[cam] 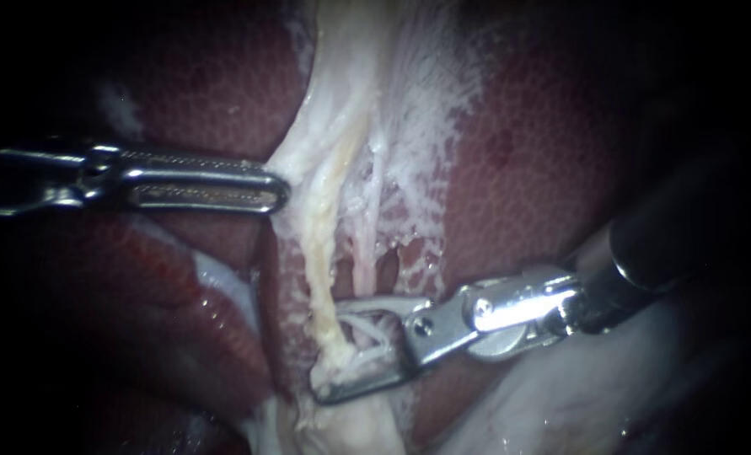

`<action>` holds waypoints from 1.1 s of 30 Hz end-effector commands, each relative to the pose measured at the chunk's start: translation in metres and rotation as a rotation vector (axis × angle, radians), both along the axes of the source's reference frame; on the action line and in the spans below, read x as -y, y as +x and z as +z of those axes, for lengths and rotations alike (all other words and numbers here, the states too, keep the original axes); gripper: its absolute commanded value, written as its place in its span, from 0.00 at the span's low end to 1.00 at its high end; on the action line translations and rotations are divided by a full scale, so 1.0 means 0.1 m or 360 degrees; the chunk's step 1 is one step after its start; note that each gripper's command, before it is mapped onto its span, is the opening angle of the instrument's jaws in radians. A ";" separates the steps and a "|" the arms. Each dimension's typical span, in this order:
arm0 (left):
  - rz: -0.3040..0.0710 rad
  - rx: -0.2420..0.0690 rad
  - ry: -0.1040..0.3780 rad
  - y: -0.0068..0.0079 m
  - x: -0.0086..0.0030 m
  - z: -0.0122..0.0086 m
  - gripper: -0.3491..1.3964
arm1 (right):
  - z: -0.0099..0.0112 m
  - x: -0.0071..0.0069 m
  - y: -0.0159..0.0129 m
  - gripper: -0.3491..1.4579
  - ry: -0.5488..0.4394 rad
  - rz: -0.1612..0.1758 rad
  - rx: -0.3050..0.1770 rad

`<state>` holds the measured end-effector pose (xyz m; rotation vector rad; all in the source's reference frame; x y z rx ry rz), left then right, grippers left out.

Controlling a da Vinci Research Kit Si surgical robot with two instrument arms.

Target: Clipping first clip left tube

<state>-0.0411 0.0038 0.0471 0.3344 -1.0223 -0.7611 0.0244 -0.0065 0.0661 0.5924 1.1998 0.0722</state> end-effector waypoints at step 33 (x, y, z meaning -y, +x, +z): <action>0.0000 0.0000 0.0000 -0.003 0.001 0.001 0.00 | 0.006 -0.005 -0.003 0.00 0.0184 -0.0170 -0.0008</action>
